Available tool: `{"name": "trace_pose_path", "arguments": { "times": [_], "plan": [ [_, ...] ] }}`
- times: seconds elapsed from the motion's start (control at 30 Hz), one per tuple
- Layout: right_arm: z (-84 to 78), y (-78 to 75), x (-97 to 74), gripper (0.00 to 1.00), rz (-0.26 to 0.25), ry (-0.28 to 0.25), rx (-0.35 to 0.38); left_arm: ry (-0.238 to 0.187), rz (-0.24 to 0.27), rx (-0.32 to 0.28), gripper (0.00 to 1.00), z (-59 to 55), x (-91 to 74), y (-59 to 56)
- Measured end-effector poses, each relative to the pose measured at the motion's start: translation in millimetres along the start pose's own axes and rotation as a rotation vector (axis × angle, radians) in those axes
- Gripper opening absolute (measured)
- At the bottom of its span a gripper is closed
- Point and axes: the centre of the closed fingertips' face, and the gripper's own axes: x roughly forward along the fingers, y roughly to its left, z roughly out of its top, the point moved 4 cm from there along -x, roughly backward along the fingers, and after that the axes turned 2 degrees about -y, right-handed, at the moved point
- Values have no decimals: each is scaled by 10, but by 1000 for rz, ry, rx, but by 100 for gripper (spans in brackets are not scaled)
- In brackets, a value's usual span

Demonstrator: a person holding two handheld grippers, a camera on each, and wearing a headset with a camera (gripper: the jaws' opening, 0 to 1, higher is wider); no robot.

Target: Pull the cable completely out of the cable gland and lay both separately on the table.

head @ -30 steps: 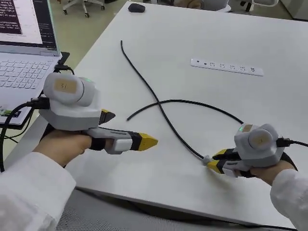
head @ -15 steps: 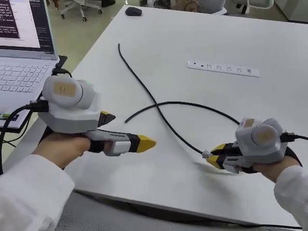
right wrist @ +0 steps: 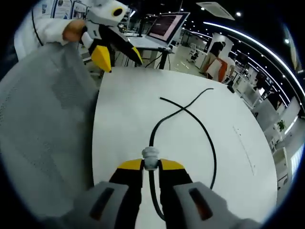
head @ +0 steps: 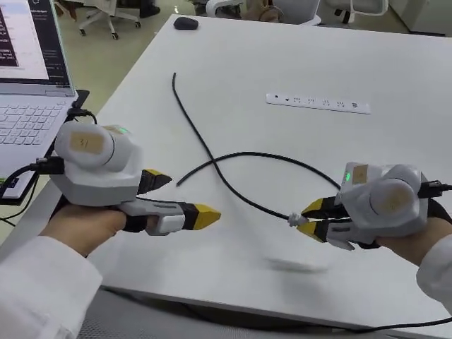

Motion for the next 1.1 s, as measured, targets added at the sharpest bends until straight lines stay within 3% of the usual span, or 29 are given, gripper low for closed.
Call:
{"name": "trace_pose_path", "arguments": {
  "times": [0.1, 0.23, 0.37, 0.5, 0.6, 0.7, 0.77, 0.87, 0.97, 1.0, 1.1],
  "plan": [
    [159, 23, -84, 10, -3, -39, -15, -19, -23, 20, 65, 38, -5, -53],
    [379, 65, -226, 10, -11, -83, -59, -76, -116, 45, 54, 125, -4, -214],
    [529, 122, -334, 10, -13, -105, -124, -68, -152, 60, 45, 120, 1, -283],
    [672, 207, -434, 9, -7, -151, -166, -163, -204, 66, 46, 269, -39, -381],
    [728, 280, -478, 9, -2, -188, -194, -238, -278, 81, 45, 384, -96, -501],
    [757, 332, -505, 9, -4, -211, -226, -270, -364, 85, 44, 427, -120, -640],
    [776, 358, -535, 9, -2, -229, -244, -264, -416, 82, 44, 423, -122, -724],
    [803, 377, -586, 10, -2, -263, -269, -253, -446, 118, 43, 427, -81, -813],
    [819, 387, -637, 10, -6, -294, -281, -250, -492, 93, 43, 463, -49, -877],
    [834, 398, -674, 10, -4, -318, -295, -245, -542, 65, 43, 486, -31, -948],
    [855, 431, -726, 10, 1, -351, -313, -224, -584, 60, 40, 501, 22, -1021]
  ]
}}
